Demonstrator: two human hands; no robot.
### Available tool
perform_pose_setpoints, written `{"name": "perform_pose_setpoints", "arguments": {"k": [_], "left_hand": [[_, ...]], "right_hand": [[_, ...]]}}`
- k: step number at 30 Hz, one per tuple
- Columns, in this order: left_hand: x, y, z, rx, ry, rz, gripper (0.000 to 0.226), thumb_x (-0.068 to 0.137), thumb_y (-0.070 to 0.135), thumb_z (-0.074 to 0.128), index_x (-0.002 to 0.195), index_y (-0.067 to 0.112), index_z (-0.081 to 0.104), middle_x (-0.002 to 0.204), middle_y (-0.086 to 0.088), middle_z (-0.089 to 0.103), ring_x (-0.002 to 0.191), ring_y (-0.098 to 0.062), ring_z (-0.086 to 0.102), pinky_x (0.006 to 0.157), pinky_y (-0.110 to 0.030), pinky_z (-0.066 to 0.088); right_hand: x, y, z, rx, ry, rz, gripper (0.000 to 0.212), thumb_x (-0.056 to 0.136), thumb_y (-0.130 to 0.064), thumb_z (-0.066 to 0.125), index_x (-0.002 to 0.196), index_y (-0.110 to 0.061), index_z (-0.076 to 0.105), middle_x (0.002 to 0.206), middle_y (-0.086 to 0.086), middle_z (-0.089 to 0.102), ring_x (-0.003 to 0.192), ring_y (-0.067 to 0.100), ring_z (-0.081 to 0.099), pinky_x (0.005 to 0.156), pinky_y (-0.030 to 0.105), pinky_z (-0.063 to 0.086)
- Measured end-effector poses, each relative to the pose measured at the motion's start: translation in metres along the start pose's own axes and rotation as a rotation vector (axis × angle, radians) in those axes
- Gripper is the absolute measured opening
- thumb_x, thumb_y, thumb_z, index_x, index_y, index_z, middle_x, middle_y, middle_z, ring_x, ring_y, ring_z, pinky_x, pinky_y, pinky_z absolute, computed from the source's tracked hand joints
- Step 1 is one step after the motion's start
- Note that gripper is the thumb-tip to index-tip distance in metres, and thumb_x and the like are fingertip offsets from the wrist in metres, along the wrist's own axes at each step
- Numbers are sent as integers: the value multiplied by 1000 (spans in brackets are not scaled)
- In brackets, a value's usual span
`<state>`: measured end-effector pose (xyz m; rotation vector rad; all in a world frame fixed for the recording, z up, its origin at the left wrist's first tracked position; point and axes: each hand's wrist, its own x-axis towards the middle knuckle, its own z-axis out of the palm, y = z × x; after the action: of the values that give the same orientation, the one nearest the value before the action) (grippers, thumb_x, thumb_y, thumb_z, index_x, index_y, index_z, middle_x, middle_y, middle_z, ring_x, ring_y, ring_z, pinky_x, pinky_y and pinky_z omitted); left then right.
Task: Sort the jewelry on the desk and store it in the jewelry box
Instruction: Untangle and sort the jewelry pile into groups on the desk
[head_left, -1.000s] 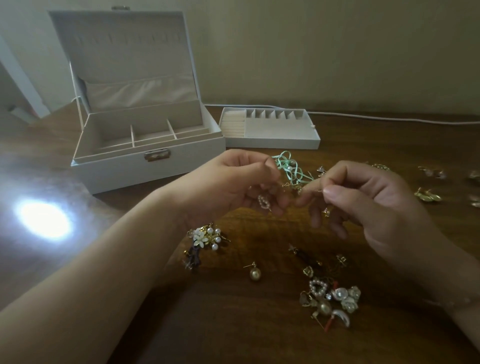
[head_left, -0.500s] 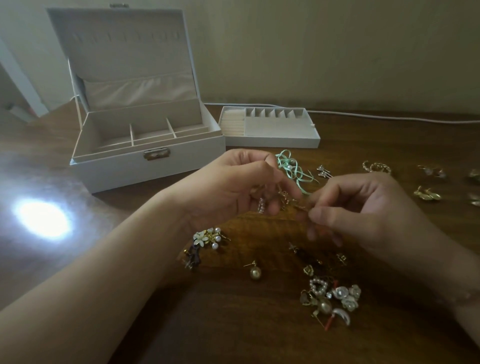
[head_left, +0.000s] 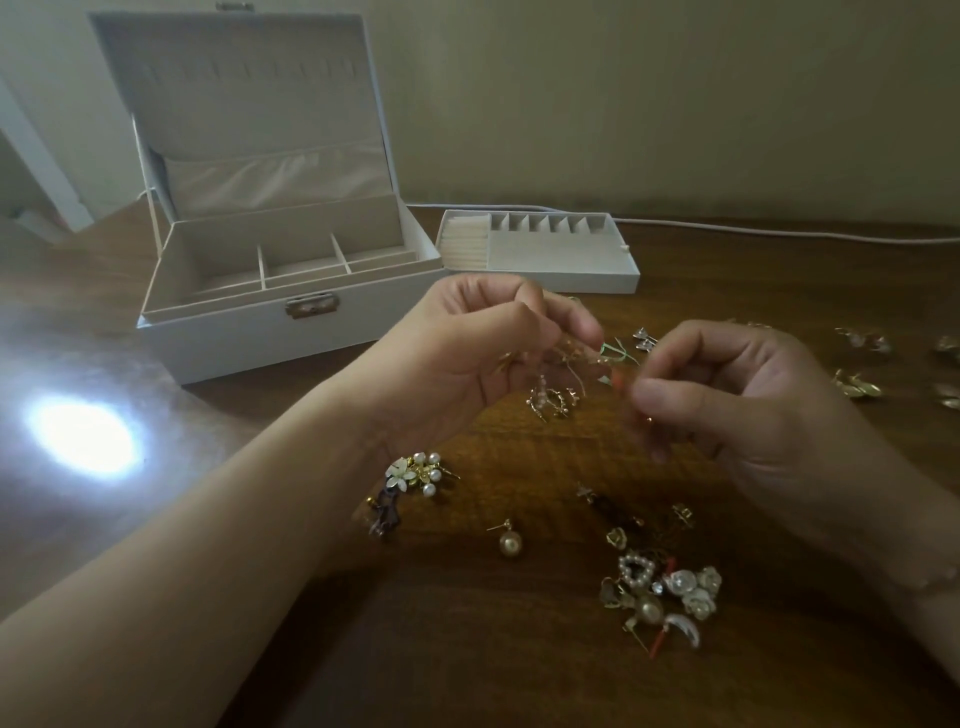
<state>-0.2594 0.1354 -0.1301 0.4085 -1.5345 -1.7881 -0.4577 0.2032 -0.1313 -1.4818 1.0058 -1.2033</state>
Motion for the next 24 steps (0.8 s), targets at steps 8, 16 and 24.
{"name": "perform_pose_setpoints", "arguments": {"k": [8,16,24], "left_hand": [[0,-1,2,45,4,40,12,74,0,65,63,3,60,81,-11,66,61,-17,64,53,-24,53],[-1,2,2,247,132,-166,20,79,12,73,73,3,57,73,-10,68,52,-12,60,47,-19,50],[-1,7,2,286,205,-175,19,79,30,64,76,12,57,68,-6,67,51,-16,62,46,-19,49]], "right_hand": [[-2,0,1,-218,114,-192,13,76,-20,67,82,-9,66,65,7,65,56,17,62,51,24,52],[-10,6,-2,-430,115,-589,11,85,-10,62,93,-17,63,82,-2,67,71,17,65,62,27,52],[-4,12,-4,-687,-141,-439,13,81,-17,59,82,-20,71,74,-16,65,68,6,64,58,17,48]]}}
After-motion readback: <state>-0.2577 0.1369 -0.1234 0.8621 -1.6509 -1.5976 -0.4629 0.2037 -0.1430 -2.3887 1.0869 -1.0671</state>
